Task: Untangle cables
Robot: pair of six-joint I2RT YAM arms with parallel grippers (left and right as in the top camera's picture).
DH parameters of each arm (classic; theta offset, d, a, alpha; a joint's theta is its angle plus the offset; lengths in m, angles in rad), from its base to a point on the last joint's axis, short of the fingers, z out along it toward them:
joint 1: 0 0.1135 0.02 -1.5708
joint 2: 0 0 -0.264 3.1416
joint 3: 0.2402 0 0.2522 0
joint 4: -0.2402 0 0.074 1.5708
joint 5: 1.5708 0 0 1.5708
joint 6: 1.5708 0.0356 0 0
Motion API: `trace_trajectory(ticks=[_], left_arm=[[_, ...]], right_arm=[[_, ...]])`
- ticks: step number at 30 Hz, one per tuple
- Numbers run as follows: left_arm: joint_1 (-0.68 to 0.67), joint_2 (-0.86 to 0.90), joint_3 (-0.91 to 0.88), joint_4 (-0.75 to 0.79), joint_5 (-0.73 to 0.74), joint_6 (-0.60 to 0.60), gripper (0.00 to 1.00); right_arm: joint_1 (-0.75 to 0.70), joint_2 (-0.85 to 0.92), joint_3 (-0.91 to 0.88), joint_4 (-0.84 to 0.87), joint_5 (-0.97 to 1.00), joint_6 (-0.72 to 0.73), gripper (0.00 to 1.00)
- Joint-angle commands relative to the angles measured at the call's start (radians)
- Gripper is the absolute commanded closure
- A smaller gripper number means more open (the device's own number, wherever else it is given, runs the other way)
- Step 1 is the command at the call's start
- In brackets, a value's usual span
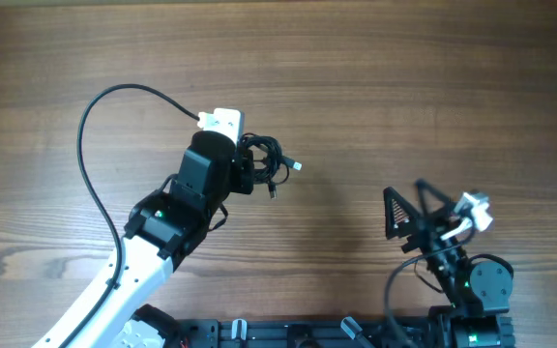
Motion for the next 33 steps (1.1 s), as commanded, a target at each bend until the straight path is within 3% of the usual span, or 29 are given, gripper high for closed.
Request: trace_trajectory(ticks=[1,3,4,6,10,15,19,21,24,27,31,33], left_arm=[[0.005,-0.016,0.003,0.007,-0.02,-0.04,0.96],[0.005,-0.016,0.003,0.007,-0.02,-0.052,0.96],[0.005,-0.016,0.003,0.007,-0.02,-0.084,0.96],[0.005,-0.016,0.003,0.015,-0.019,-0.154,0.96],[0.005,-0.016,0.003,0.042,-0.019,-0.198,0.96],[0.005,-0.016,0.003,0.071,-0.019,-0.198,0.96],[0.005,-0.016,0.003,0.071,-0.007,-0.253,0.96],[0.005,-0.016,0.003,0.071,0.018,-0.215,0.96],[0.005,-0.016,0.003,0.071,0.095,-0.048,0.96],[0.005,-0.016,0.003,0.071,0.181,0.101,0.96],[0.005,-0.015,0.003,0.071,0.233,0.108,0.96],[0.005,-0.015,0.003,0.07,0.27,0.108,0.96]], right_arm=[[0.004,-0.008,-0.003,0.038,-0.142,0.577,0.0],[0.004,-0.006,-0.002,0.169,-0.202,0.312,0.14],[0.004,-0.003,0.005,0.182,-0.208,0.294,0.13],[0.004,0.016,0.03,0.182,-0.218,0.281,0.05],[0.004,0.146,0.104,0.153,-0.277,0.225,0.05],[0.018,0.526,0.249,0.159,-0.46,0.22,0.0],[0.146,0.785,0.286,0.346,-0.499,0.283,0.01],[0.229,0.883,0.286,0.459,-0.454,0.265,0.01],[0.295,1.006,0.287,0.558,-0.377,0.152,0.02],[0.301,1.099,0.288,0.6,-0.37,0.134,0.18],[0.323,1.145,0.288,0.689,-0.365,0.247,0.22],[0.327,1.148,0.288,0.716,-0.341,0.189,0.22]])
